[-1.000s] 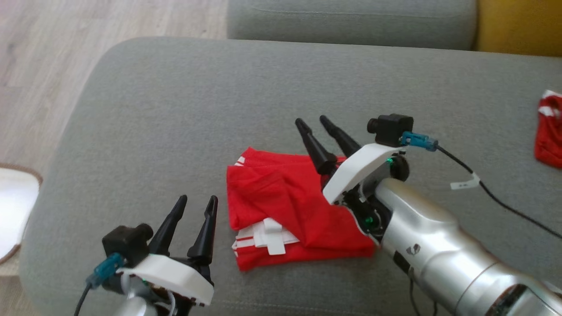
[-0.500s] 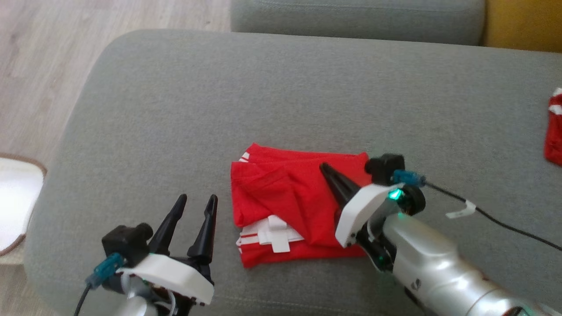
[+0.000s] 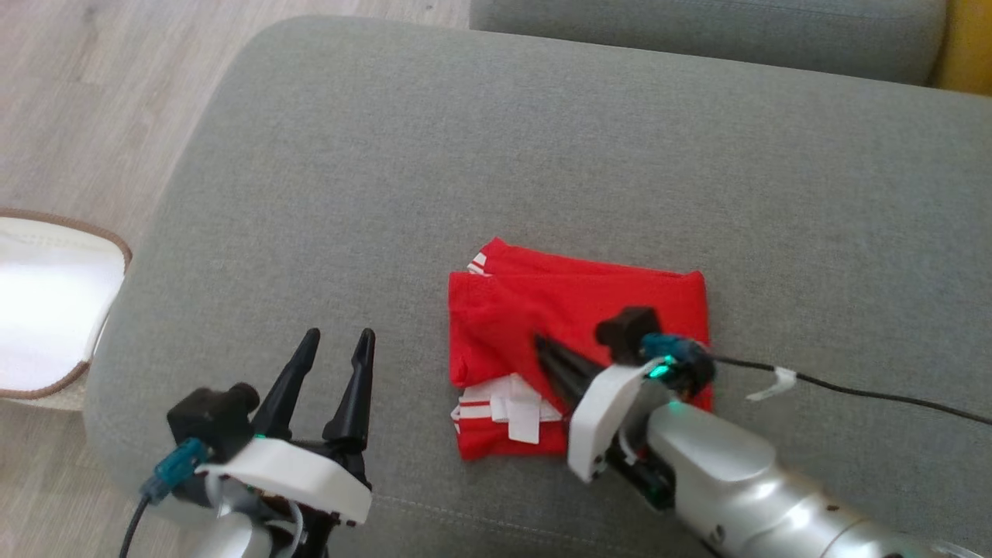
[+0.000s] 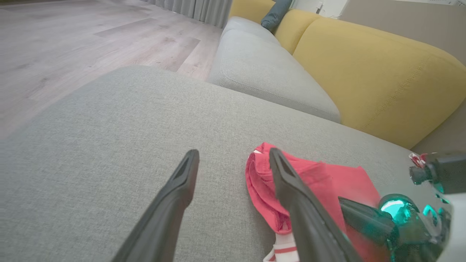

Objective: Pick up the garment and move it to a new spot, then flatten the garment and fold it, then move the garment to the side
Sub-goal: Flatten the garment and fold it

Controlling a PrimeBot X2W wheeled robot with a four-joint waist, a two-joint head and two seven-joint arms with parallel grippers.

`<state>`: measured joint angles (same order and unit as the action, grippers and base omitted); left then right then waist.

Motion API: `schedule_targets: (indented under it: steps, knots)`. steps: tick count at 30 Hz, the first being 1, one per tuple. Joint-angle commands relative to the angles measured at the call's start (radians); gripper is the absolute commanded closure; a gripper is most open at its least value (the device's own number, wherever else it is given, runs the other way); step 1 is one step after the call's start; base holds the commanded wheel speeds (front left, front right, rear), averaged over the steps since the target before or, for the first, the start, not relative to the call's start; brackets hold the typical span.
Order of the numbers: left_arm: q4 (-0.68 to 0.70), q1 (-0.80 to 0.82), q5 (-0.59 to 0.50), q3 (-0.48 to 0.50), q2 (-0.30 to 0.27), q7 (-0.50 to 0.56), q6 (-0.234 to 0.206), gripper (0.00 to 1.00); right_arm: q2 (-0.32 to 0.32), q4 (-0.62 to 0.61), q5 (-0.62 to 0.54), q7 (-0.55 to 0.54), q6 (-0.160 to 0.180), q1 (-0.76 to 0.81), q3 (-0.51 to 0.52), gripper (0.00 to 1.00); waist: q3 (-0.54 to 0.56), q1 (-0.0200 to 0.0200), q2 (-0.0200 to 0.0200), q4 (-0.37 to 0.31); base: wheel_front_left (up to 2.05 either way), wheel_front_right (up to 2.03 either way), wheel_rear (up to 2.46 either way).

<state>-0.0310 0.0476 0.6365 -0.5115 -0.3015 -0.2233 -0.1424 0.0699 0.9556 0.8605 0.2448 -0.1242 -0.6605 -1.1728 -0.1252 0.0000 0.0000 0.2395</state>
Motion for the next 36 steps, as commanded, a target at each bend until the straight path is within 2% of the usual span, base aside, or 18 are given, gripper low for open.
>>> schedule_targets:
  steps: [1,9,12,16,17,18,19,20,22,23,33,36]
  knots:
    - [0.038,0.047,0.000,0.040,-0.014,-0.013,-0.006,0.00,-0.020,-0.031,-0.006,-0.001,-0.007,0.016,-0.011,1.00,0.000,0.0000,0.0000,0.002,0.00,0.00,0.00]
    - [0.045,0.039,0.000,0.050,-0.017,-0.018,-0.018,0.00,-0.020,-0.134,-0.028,-0.029,-0.007,0.041,-0.082,1.00,0.000,0.0000,0.0000,-0.022,0.00,0.00,0.00]
    - [0.046,0.037,0.001,0.056,-0.017,-0.020,-0.024,0.00,-0.020,-0.150,-0.023,-0.003,-0.007,0.022,-0.048,1.00,0.003,0.0000,0.0000,-0.044,0.00,0.00,0.00]
    - [0.043,0.039,-0.001,0.067,-0.014,-0.024,-0.029,0.00,-0.020,-0.156,-0.052,0.015,-0.007,-0.006,0.056,1.00,0.016,0.0000,0.0000,-0.083,0.00,0.00,0.00]
    - [0.041,0.040,-0.001,0.069,-0.013,-0.025,-0.028,0.00,-0.020,-0.163,-0.071,0.016,-0.007,-0.012,0.099,0.91,0.019,0.0000,0.0000,-0.093,0.00,0.00,0.00]
    - [0.040,0.042,-0.002,0.072,-0.010,-0.027,-0.027,0.00,-0.019,-0.172,-0.099,0.016,-0.007,-0.013,0.151,0.69,0.023,0.0000,0.0000,-0.104,0.00,0.00,0.00]
    - [0.038,0.045,-0.003,0.076,-0.007,-0.028,-0.027,0.00,-0.017,-0.185,-0.129,0.016,-0.007,-0.006,0.206,0.61,0.028,0.0000,0.0000,-0.114,0.00,0.00,0.00]
    - [0.034,0.047,-0.005,0.080,-0.004,-0.030,-0.027,0.00,-0.014,-0.198,-0.162,0.016,-0.007,0.006,0.259,0.45,0.033,0.0000,0.0000,-0.124,0.00,0.00,0.00]
    - [0.027,0.050,-0.008,0.091,0.004,-0.033,-0.028,0.00,-0.009,-0.232,-0.226,0.017,-0.007,0.044,0.364,0.05,0.045,0.0000,0.0000,-0.144,0.00,0.00,0.00]
    - [0.023,0.049,-0.010,0.097,0.009,-0.034,-0.030,0.00,-0.008,-0.246,-0.257,0.017,-0.007,0.068,0.410,0.00,0.053,0.0000,0.0000,-0.154,0.00,0.00,0.00]
    - [-0.022,0.014,-0.043,0.177,0.083,-0.038,-0.021,0.00,-0.014,-0.392,-0.521,0.017,-0.007,0.296,0.803,0.00,0.115,0.0000,0.0000,-0.216,0.00,0.00,0.00]
    - [-0.027,-0.003,-0.059,0.201,0.100,-0.038,-0.015,0.00,-0.016,-0.429,-0.567,0.017,-0.007,0.337,0.868,0.00,0.123,0.0000,0.0000,-0.223,0.00,0.00,0.00]
